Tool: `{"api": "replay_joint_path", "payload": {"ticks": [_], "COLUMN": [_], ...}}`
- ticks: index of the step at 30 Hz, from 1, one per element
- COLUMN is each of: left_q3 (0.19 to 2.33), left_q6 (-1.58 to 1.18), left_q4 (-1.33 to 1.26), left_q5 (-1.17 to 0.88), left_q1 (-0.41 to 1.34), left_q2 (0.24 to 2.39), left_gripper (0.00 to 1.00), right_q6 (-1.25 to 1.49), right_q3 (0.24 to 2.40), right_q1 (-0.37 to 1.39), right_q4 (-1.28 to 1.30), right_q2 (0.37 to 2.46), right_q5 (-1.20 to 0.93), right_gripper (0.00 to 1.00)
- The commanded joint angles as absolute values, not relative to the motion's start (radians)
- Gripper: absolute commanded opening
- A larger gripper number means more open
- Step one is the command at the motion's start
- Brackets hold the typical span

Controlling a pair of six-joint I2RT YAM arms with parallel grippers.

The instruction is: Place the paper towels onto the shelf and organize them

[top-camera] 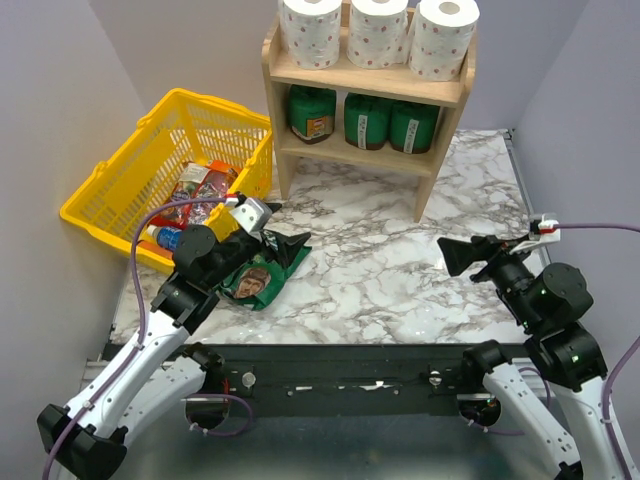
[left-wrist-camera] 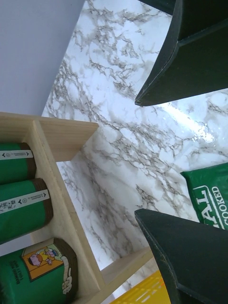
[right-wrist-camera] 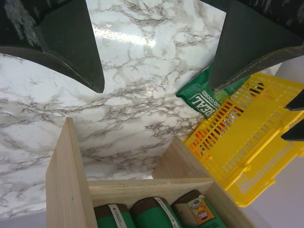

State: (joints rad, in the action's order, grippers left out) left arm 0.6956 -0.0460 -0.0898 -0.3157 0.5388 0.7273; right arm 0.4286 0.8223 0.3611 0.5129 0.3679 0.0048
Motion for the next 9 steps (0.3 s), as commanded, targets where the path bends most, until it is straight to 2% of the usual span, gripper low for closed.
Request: {"api": "replay_joint_path", "payload": {"ticks": [1, 9], "left_q3": [0.689, 0.712], "left_q6": [-0.048, -0.012], "left_q4": [-0.129, -0.058], "left_q5": [-0.360, -0.356], "left_q1": [0.541, 0.541], "left_q2": [0.716, 0.724], "left_gripper": [0.99, 0.99], "right_q6": [0.410, 0.397], "right_q3": [0.808, 0.801], "right_q1": [0.367, 0.368], "right_q4": [0.499, 0.480], "right_q2": [0.390, 0.399], "right_q5": [0.015, 0.015], "right_gripper": [1.00, 1.00]}}
